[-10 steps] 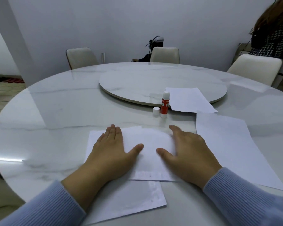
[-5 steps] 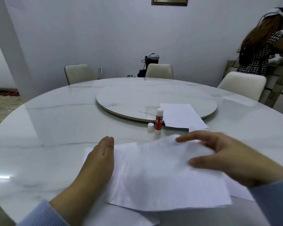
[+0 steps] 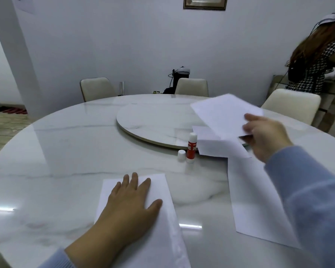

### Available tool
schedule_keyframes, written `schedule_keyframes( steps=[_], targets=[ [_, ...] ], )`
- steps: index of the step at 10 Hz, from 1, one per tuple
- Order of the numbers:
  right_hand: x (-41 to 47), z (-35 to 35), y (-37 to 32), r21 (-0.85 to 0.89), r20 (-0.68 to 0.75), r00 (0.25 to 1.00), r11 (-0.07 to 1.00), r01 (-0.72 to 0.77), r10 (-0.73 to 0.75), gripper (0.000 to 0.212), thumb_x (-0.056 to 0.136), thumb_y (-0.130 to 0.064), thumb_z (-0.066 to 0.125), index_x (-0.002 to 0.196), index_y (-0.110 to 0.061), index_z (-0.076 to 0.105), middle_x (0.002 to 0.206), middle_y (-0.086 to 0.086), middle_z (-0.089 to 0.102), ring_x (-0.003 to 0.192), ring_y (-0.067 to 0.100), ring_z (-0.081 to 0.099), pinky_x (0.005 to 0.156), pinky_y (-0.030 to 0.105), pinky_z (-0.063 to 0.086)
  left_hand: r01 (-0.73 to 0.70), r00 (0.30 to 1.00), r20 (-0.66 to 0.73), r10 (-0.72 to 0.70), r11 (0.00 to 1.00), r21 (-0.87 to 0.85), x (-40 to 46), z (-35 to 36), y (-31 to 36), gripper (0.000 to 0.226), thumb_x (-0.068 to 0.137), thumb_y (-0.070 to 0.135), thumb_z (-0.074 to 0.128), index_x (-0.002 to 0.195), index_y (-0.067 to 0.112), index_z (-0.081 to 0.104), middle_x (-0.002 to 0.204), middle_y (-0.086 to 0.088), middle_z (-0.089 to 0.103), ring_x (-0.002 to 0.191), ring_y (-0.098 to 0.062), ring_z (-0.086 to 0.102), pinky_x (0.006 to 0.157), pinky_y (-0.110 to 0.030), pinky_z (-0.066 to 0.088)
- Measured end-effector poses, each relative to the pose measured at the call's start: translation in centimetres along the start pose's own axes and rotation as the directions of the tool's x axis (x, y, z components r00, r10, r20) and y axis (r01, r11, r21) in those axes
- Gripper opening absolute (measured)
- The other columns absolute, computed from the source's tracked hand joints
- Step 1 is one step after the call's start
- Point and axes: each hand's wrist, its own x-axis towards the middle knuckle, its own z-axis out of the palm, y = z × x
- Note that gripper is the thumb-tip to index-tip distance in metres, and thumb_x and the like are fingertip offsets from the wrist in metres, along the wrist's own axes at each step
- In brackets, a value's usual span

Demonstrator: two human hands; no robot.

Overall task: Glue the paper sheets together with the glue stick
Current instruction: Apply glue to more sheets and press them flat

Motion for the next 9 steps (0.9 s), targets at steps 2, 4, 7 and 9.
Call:
schedule_keyframes(
  steps=[2, 4, 7, 9],
  targets=[
    [3.5, 2.1, 6.2, -0.232, -0.147, 0.987, 0.967, -0.102, 0.069, 0.047, 0.083, 0.009, 0.050, 0.123, -0.014, 0.062, 0.109, 0.009, 0.062, 0.091, 0.025, 0.061, 0.088, 0.033, 0.054, -0.005, 1.000, -0.005, 0.005, 1.000, 0.019, 0.0, 0.0, -0.1, 0.068, 0.092, 0.056, 0.029, 0.150, 0.030, 0.006, 0.161, -0.003, -0.009, 0.147, -0.018, -0.011, 0.120, -0.034, -0.004],
    [3.6, 2.4, 7.2, -0.400, -0.139, 0.990, 0.915, -0.044, -0.014, 0.049, 0.079, 0.004, 0.051, 0.124, -0.015, 0.059, 0.108, 0.009, 0.062, 0.086, 0.024, 0.061, 0.079, 0.031, 0.052, -0.008, 1.000, -0.004, 0.008, 0.999, 0.038, 0.3, 0.1, -0.1, 0.068, 0.092, 0.055, 0.028, 0.150, 0.029, 0.005, 0.161, -0.003, -0.009, 0.147, -0.018, -0.012, 0.120, -0.035, -0.005],
    [2.6, 2.4, 7.6, -0.614, -0.055, 0.992, 0.787, 0.058, -0.116, 0.046, 0.075, -0.013, 0.068, 0.120, -0.018, 0.058, 0.133, 0.014, 0.049, 0.108, 0.029, 0.056, 0.086, 0.030, 0.045, -0.014, 1.000, 0.001, 0.014, 0.999, 0.050, 0.3, 0.1, -0.1, 0.067, 0.092, 0.055, 0.027, 0.150, 0.029, 0.005, 0.161, -0.004, -0.009, 0.147, -0.019, -0.012, 0.120, -0.035, -0.005],
    [3.0, 1.7, 6.9, -0.675, -0.009, 0.994, 0.734, 0.076, -0.110, 0.053, 0.074, -0.016, 0.072, 0.125, -0.019, 0.057, 0.136, 0.013, 0.047, 0.116, 0.029, 0.052, 0.098, 0.036, 0.044, -0.009, 1.000, 0.005, 0.009, 0.999, 0.042, 0.2, 0.1, -0.1, 0.067, 0.092, 0.055, 0.027, 0.150, 0.029, 0.004, 0.160, -0.003, -0.010, 0.147, -0.018, -0.013, 0.120, -0.035, -0.005]
  ],
)
